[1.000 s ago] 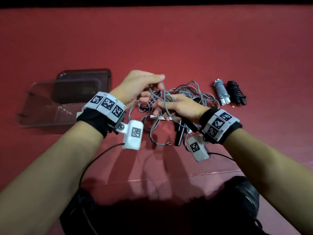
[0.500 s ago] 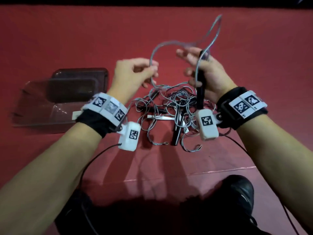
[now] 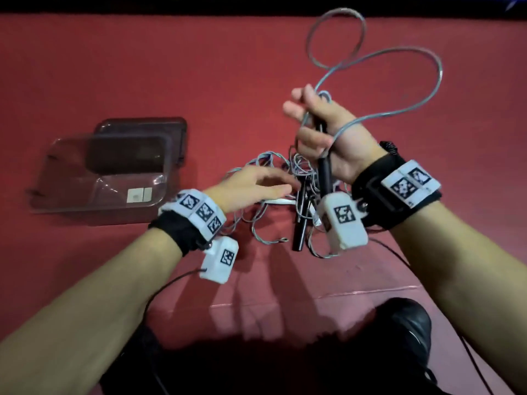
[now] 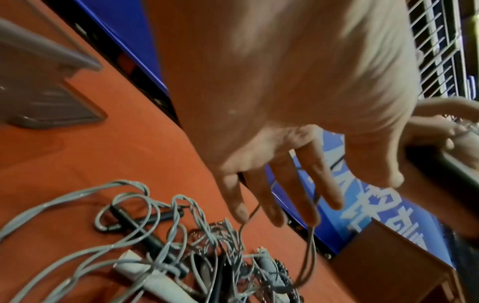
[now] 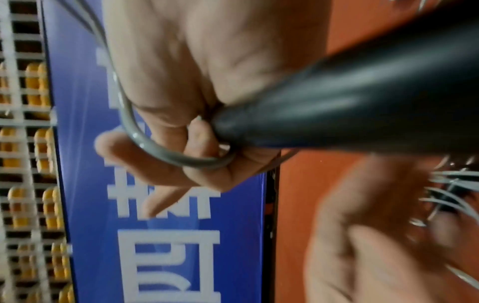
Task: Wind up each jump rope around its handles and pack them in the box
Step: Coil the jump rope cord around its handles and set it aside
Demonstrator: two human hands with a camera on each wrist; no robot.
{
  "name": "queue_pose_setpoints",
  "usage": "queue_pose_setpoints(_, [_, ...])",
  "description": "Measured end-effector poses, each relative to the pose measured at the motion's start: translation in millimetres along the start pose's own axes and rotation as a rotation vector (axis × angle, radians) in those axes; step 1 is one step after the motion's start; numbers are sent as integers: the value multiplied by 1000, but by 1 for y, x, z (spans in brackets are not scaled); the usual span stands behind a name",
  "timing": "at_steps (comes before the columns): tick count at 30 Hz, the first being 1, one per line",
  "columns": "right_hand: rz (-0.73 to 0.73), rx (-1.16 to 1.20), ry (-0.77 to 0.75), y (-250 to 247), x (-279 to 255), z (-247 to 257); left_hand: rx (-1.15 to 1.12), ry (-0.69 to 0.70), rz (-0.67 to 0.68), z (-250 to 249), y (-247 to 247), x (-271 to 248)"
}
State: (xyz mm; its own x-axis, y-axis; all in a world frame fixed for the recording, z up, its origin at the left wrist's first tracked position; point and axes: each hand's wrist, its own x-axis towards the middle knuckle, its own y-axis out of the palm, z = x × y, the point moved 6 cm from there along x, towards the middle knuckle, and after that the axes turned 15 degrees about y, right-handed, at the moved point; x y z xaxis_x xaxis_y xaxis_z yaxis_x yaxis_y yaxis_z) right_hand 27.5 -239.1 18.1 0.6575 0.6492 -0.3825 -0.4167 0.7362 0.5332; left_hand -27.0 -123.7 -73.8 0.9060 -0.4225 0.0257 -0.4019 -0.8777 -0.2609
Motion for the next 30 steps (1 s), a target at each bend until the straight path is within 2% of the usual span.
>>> queue_pose_setpoints(1, [13,72,-3,-4,-2,9,-26,36,-14,3,6,1])
queue_pose_setpoints(3, [70,205,5,-9,-3,18,-85,102,-162,-2,6,6])
queue_pose_setpoints(4, [98,237,26,-7,-3,17,-50,141,-230,-9,4,11])
queue_pose_setpoints(6, [123,215,89,5,-1,4,10,202,-274,-23,6,17])
queue_pose_setpoints(9, [130,203,160,20,0,-16,149,165,-316,-33,0,23])
queue_pose_setpoints(12, [47,239,89,-2,2,-7,219,111,-346,-33,-21,17])
queue_pose_setpoints(14, [-111,105,46,-31,4,-4,188,80,-486,-35,-51,7])
queue_pose_setpoints(16, [-286,-135,43,-49,3,-13,119,29,-605,-40,-75,-1])
queue_pose_setpoints(18, [-351,-331,67,-49,3,-33,-29,-48,-652,-42,-86,-3])
queue_pose_setpoints(22, [-100,-590,157,-14,9,-81,-608,-70,-564,-60,-63,10])
queue_pose_setpoints(25, [-70,-1020,113,2,9,-90,-848,-75,-627,-64,-61,13])
queue_pose_setpoints(27, [-100,-1110,70,0,9,-87,-800,-139,-646,-59,-70,8])
queue_pose_setpoints(30, [-240,-863,141,-15,7,-77,-302,-303,-641,-35,-93,-7])
